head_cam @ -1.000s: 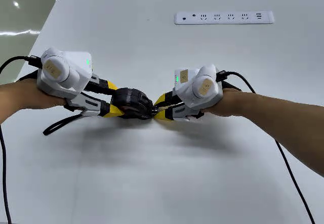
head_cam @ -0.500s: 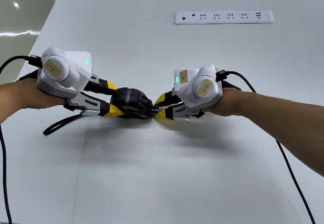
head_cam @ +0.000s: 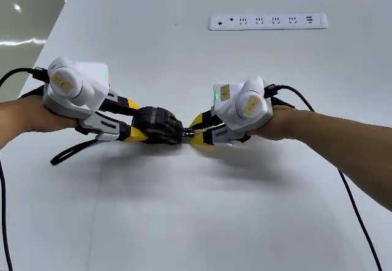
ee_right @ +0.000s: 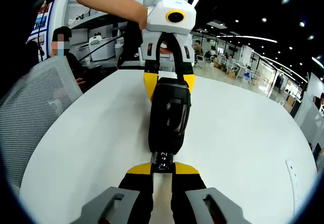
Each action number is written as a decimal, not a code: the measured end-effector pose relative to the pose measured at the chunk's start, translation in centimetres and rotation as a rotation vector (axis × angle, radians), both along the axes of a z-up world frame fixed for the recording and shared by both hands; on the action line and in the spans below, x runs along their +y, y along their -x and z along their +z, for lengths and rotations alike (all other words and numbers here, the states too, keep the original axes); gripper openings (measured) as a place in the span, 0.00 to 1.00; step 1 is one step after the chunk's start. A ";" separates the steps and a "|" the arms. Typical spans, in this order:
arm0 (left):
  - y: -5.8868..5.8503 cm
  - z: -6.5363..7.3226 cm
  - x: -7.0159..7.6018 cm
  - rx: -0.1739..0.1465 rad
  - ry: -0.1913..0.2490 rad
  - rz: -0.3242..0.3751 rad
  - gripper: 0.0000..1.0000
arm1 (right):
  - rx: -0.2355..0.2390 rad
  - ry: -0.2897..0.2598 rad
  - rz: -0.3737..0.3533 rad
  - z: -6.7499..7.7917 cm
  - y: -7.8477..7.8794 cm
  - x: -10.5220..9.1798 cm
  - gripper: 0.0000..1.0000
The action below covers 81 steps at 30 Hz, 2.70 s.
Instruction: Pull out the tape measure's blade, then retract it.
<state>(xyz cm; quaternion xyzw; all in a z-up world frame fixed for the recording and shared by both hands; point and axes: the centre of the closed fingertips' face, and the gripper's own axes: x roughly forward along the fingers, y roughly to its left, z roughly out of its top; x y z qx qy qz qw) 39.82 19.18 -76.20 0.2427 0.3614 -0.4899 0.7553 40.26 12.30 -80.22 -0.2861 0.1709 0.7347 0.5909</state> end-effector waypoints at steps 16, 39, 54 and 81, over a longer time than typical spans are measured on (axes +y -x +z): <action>0.0 0.0 -0.1 0.004 -0.001 -0.002 0.24 | 0.015 0.005 -0.015 0.1 -0.2 -1.6 0.09; 0.0 0.0 0.0 0.012 0.000 0.014 0.24 | 0.032 0.014 -0.033 0.1 -0.6 -3.4 0.09; -0.1 0.0 -0.1 0.011 0.001 0.021 0.24 | 0.043 0.019 -0.045 0.1 -0.8 -4.5 0.09; -0.2 0.0 -0.1 0.013 0.007 0.029 0.24 | 0.053 0.025 -0.060 0.2 -1.2 -6.6 0.09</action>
